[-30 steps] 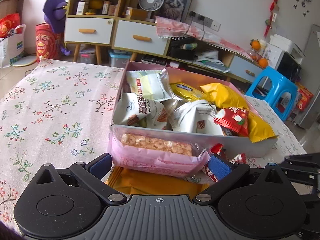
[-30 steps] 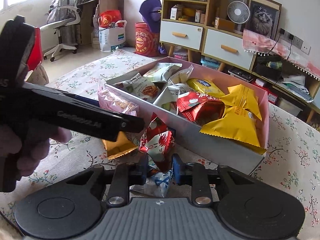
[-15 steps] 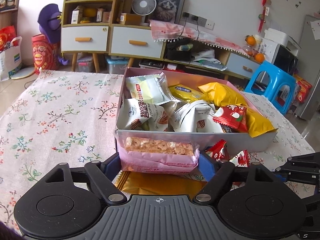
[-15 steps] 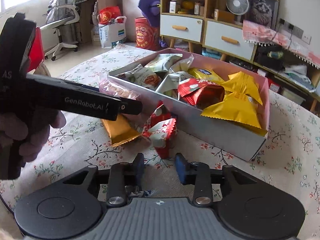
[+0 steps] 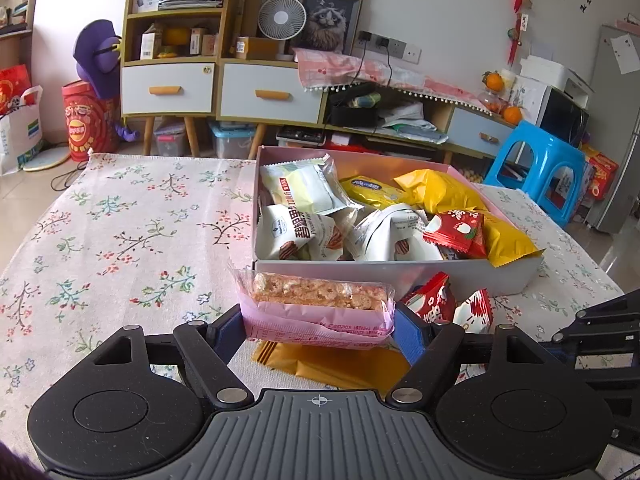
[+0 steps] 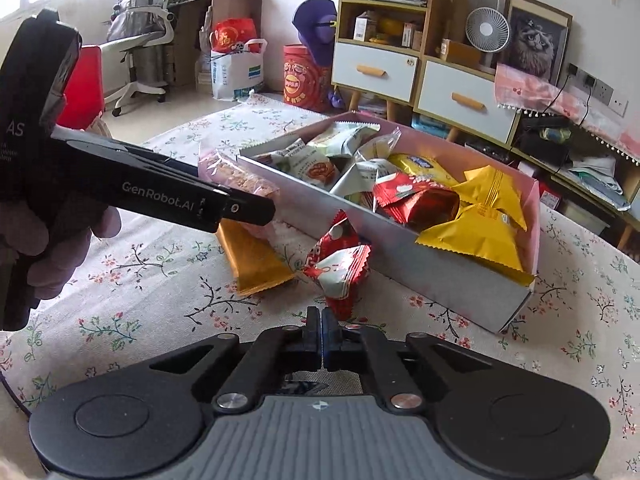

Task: Organize snacks
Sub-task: 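Grasp the pink-wrapped biscuit bar with the left gripper while the right gripper grasps the silver wrapper, then carry both packets over the pink box and open both grippers to drop them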

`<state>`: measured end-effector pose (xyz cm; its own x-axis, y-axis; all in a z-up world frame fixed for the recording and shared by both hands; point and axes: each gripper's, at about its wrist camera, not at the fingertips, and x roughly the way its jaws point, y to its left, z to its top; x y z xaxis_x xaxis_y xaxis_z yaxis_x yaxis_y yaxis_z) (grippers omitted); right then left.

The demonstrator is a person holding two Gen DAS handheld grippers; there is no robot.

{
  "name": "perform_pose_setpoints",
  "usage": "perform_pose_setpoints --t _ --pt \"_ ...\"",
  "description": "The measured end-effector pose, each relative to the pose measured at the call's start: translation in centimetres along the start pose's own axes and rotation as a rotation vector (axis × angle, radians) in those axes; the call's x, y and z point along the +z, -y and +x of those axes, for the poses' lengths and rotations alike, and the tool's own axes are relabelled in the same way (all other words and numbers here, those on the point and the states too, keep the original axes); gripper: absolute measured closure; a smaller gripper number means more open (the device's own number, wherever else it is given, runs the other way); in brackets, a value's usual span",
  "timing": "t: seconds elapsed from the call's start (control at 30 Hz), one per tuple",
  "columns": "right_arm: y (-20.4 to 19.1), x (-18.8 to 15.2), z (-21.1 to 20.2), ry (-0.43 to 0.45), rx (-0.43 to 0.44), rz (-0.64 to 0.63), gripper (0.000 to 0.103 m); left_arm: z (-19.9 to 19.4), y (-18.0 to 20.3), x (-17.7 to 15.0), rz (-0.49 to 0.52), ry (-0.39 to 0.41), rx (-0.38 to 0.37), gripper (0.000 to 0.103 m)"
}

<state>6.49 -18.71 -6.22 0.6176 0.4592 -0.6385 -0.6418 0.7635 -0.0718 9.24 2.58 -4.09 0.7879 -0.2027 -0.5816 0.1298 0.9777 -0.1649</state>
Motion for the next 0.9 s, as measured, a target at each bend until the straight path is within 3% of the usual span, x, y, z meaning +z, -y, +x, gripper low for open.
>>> perform_pose_setpoints --t 0.3,0.43,0.47,0.5,0.57,0.9 --pt "-0.3 0.2 -1.3 0.034 0.008 0.0 0.103 -0.8 0.0 -0.5 0.0 -0.011 -0.011 0.027" --pt "0.2 0.4 -2.0 0.024 0.071 0.033 0.103 -1.3 0.2 -0.4 0.003 -0.01 -0.02 0.027" --pt "0.3 0.3 -2.3 0.024 0.079 0.039 0.095 -1.4 0.2 -0.5 0.003 -0.013 -0.022 0.027" --pt "0.3 0.2 -2.4 0.023 0.083 0.039 0.078 -1.5 0.2 -0.5 0.002 -0.016 -0.025 0.027" --pt "0.3 0.0 -2.7 0.024 0.096 0.032 0.065 -1.7 0.2 -0.6 0.001 -0.02 -0.03 0.027" --pt "-1.3 -1.2 -1.4 -0.074 0.092 -0.081 0.074 -2.5 0.0 -0.7 0.0 -0.017 -0.037 0.027"
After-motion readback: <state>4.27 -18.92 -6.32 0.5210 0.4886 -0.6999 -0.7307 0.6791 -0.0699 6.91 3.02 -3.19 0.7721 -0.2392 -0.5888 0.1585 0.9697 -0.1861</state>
